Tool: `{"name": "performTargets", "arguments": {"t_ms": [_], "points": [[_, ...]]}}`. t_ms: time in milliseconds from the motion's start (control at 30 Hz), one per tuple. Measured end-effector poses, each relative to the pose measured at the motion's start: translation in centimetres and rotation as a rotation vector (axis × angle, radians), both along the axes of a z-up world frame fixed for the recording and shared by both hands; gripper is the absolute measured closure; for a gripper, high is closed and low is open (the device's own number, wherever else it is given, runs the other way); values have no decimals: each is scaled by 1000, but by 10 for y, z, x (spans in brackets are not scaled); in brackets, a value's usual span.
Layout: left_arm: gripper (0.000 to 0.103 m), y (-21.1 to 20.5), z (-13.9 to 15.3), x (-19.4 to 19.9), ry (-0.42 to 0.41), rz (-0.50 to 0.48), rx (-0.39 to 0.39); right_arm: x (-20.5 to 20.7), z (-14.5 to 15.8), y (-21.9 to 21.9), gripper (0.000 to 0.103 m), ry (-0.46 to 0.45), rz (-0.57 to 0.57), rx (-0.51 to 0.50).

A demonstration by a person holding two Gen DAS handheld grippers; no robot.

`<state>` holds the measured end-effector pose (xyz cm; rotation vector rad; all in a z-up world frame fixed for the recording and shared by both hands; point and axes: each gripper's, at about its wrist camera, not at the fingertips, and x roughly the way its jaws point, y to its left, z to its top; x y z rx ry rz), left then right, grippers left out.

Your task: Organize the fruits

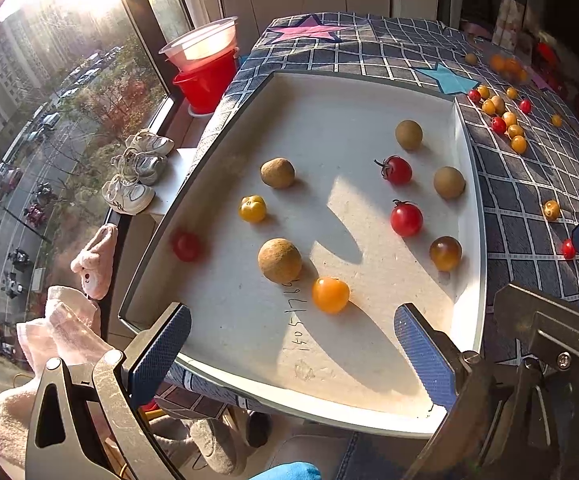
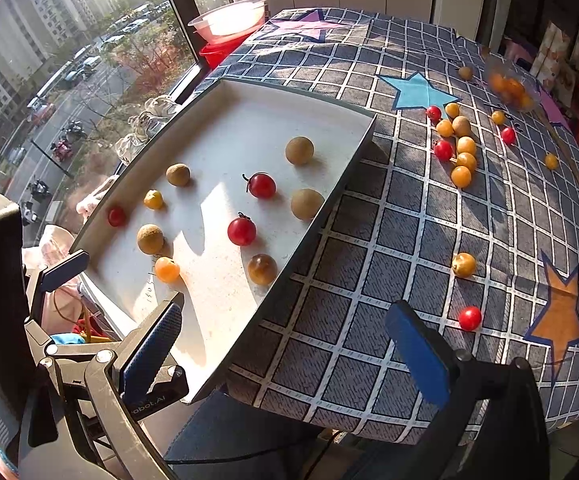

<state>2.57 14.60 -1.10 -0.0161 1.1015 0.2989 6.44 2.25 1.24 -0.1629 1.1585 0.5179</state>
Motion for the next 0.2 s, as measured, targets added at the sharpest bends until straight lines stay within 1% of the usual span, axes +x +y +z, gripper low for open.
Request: {"name": "performTargets", "arguments": {"t_ms": [100, 200], "points": [[1, -1, 2, -2, -21, -11, 2, 0, 0, 0, 0, 0, 0, 0], [1, -3, 3, -2, -24, -21, -1, 1, 1, 0, 0, 1, -2, 2]]}}
